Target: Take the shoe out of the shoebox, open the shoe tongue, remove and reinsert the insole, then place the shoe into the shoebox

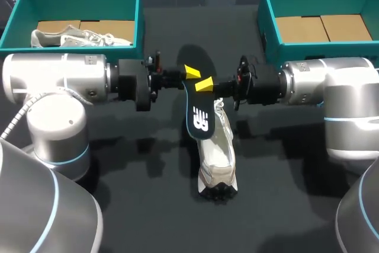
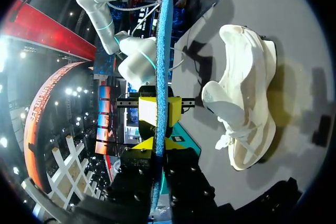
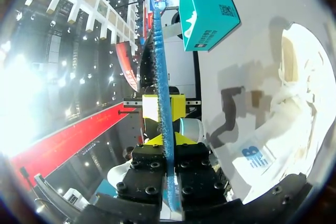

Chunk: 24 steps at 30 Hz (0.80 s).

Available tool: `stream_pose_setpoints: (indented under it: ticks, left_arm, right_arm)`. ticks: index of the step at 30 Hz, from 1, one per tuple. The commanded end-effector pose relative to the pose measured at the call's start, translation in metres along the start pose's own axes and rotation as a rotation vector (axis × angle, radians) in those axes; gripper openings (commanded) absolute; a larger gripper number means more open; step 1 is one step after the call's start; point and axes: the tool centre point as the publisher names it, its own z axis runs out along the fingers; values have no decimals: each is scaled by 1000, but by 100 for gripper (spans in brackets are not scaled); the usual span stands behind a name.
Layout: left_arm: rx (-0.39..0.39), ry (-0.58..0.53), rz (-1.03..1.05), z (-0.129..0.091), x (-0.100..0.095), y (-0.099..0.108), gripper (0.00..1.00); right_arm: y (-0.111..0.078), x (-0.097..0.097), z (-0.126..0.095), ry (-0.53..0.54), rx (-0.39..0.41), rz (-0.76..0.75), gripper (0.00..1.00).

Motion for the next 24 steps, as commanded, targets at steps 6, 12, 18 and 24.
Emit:
stream_pose_setpoints:
  ticks: [6, 12, 18, 24]
  left_arm:
    - [6, 1, 3, 6, 0, -1, 15]
    - [10, 4, 7, 7, 2, -3, 0]
    - [10, 8, 8, 0, 4, -4, 0]
    - [6, 3, 6, -17, 1, -6, 0]
  right_arm:
    - [-1, -2, 3, 0, -1, 2, 0]
    - [0, -2, 3, 4, -3, 4, 0]
    - [0, -6, -1, 20, -13, 4, 39]
    - [-6, -7, -26, -7, -20, -48, 100]
